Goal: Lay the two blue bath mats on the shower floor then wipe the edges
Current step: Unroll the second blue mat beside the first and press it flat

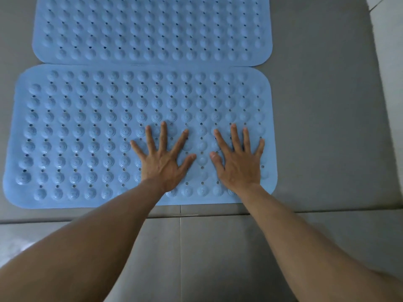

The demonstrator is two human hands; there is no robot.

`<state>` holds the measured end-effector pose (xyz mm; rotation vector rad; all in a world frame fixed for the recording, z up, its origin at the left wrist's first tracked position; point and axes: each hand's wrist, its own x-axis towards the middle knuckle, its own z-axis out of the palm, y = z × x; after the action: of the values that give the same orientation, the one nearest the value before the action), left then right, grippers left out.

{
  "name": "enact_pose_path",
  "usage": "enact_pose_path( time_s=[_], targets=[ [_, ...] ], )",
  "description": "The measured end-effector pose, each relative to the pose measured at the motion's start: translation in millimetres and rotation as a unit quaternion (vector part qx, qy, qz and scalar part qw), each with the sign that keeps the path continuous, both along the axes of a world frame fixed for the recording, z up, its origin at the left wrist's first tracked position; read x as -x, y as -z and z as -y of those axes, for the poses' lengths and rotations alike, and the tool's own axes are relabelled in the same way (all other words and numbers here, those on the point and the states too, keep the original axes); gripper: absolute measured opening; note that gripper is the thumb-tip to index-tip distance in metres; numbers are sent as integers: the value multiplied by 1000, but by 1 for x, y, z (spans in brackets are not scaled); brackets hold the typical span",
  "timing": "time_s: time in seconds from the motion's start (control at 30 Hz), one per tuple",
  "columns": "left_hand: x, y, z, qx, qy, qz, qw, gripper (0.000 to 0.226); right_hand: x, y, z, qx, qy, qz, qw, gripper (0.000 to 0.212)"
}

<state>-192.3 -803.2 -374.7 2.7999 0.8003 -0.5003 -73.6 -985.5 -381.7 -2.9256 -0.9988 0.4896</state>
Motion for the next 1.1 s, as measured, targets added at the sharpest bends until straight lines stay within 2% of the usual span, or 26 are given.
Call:
enact_pose_path(
  time_s=[0.23, 0.37, 0.5, 0.63, 0.77, 0.97, 1.1],
  targets=[
    [-1, -10, -5, 48, 1, -10, 999, 67, -1, -7, -1, 21, -4, -27, 999, 63],
    [0, -6, -3, 22, 14, -6, 1000, 71, -1, -8, -2, 31, -5, -26, 999, 64],
    [2, -4, -4, 21, 13, -1, 1000, 71, 10, -15, -18, 12, 35, -58, 998, 64],
    [2, 2, -2, 8, 6, 27, 1000, 66, 14, -8, -22, 1, -15, -52, 999, 56],
    [1, 4, -2, 2, 0, 26, 1000, 64, 13, -4, -23, 17, -25, -33, 999, 58],
    [0, 1, -4, 6, 1, 7, 1000, 66, 11, -12, -26, 30, -24, -61, 997, 57],
    [0, 4, -3, 2, -2, 25, 1000, 65, 9, -12, -21, 10, 6, -71, 997, 62]
  ],
)
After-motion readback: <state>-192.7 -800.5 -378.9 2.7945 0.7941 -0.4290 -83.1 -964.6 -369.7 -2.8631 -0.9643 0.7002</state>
